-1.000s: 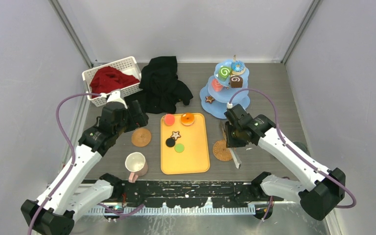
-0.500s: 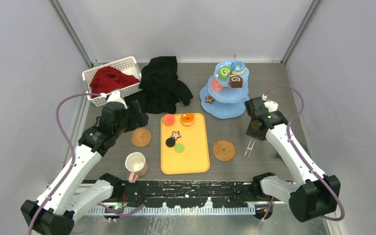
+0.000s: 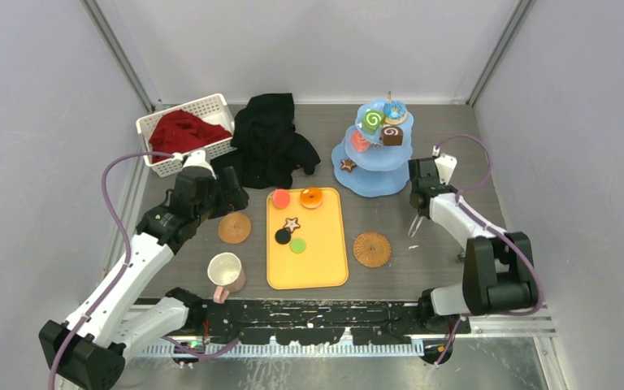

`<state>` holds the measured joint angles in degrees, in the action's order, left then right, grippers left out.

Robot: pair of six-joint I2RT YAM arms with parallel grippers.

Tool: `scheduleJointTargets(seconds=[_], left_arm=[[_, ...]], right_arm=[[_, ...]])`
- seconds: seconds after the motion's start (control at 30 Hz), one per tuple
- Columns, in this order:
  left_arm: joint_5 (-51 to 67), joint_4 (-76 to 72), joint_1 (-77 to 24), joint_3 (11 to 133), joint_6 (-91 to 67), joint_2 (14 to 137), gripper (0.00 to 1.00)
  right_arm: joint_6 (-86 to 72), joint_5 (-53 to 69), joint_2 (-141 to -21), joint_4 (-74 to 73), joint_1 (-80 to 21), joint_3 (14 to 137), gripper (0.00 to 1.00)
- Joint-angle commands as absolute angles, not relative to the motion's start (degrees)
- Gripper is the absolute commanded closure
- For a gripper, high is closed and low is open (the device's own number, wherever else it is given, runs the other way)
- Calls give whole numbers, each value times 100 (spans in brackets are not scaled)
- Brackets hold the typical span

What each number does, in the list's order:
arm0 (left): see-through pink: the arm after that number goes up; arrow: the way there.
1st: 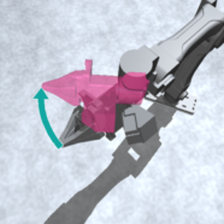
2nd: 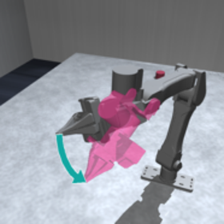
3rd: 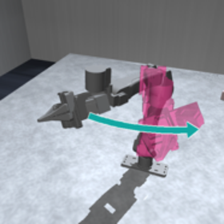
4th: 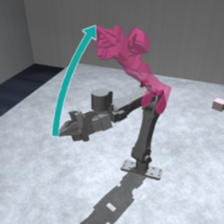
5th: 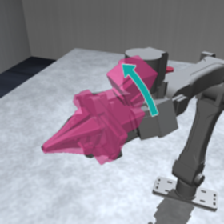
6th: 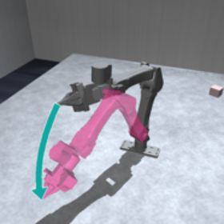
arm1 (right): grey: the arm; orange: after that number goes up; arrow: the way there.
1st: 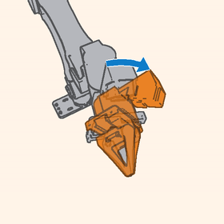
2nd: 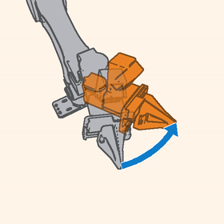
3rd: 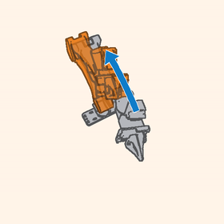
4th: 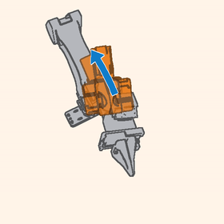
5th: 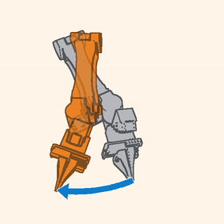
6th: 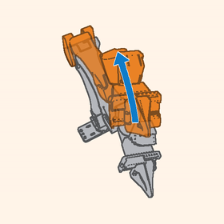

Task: Serve the afternoon tea
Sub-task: Place the clamp at the center of the board.

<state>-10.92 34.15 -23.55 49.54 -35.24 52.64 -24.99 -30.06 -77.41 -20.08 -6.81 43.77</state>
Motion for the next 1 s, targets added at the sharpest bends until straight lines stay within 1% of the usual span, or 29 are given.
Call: scheduleJointTargets(seconds=[0.0, 0.13, 0.27, 0.3, 0.4, 0.43, 0.5, 0.57, 0.63, 0.73, 0.83, 0.97], left_arm=[[-1085, 3139, -2337, 5188, -3393, 5262, 1], [-1093, 3180, -2329, 5312, -3330, 5300, 1], [-1069, 3066, -2329, 5349, -3212, 5370, 1], [-1026, 3022, -2332, 5367, -3144, 5410, 1], [-994, 3131, -2329, 5545, -2994, 5538, 1], [-989, 3163, -2329, 5575, -2981, 5567, 1], [-945, 3121, -2334, 5555, -2991, 5537, 0], [-850, 3038, -2330, 5564, -3074, 5535, 1], [-748, 3058, -2330, 5629, -3102, 5534, 1], [-804, 3180, -2331, 5673, -3017, 5486, 1], [-951, 3225, -2329, 5591, -2940, 5381, 1], [-980, 3209, -2329, 5514, -2926, 5331, 1]], right_arm=[[-2478, -3249, -8183, -1145, -434, 4385, 79], [-2487, -2790, -8600, -1402, -220, 4513, 72], [-2437, -2314, -8662, -1078, -128, 4271, 66], [-2439, -2296, -8672, -1023, -128, 4232, 62], [-2476, -2165, -8636, -906, -87, 4140, 45], [-2466, -2124, -8601, -853, -67, 4106, 42], [-2408, -2153, -8535, -806, -62, 4083, 41], [-2395, -2210, -8535, -804, -38, 4106, 31], [-2427, -2107, -8602, -893, -3, 4188, 24], [-2490, -1934, -8665, -971, 15, 4267, 16], [-2595, -1766, -8799, -1108, 76, 4331, 12], [-2732, -1525, -8999, -1239, 203, 4381, 14]])
